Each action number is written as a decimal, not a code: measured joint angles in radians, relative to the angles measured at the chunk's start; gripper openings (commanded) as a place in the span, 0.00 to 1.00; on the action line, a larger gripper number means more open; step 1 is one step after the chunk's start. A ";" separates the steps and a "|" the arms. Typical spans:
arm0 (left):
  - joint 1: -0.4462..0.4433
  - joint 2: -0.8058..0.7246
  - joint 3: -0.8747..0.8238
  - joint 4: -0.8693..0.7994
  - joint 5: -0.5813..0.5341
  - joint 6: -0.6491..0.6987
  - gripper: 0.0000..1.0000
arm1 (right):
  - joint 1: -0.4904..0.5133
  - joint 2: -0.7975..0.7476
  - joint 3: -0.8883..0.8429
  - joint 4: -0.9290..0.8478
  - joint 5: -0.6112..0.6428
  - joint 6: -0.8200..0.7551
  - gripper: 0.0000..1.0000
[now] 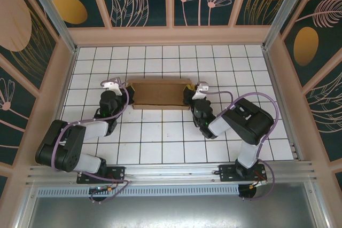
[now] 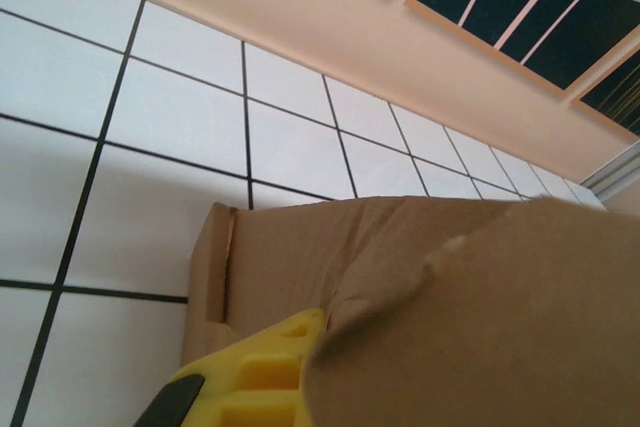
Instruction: Fold the paper box
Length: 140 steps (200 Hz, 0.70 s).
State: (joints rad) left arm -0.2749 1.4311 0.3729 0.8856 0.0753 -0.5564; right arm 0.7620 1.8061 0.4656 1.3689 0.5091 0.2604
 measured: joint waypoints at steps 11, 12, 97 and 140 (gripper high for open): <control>-0.001 -0.002 -0.009 -0.002 -0.005 0.000 0.00 | 0.001 0.006 -0.040 0.009 -0.026 0.002 0.32; -0.001 -0.002 -0.010 -0.003 -0.005 0.000 0.00 | 0.001 0.006 -0.042 0.010 -0.027 0.000 0.33; -0.005 -0.025 -0.014 -0.043 -0.041 0.000 0.00 | 0.003 -0.232 -0.288 0.177 -0.091 -0.100 0.48; -0.026 -0.025 -0.004 -0.058 -0.056 0.002 0.00 | 0.002 -0.587 -0.337 0.072 -0.053 -0.205 0.43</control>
State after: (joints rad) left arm -0.3012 1.4059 0.3691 0.8280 0.0193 -0.5545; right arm 0.7639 1.2186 0.1287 1.4406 0.4557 0.0555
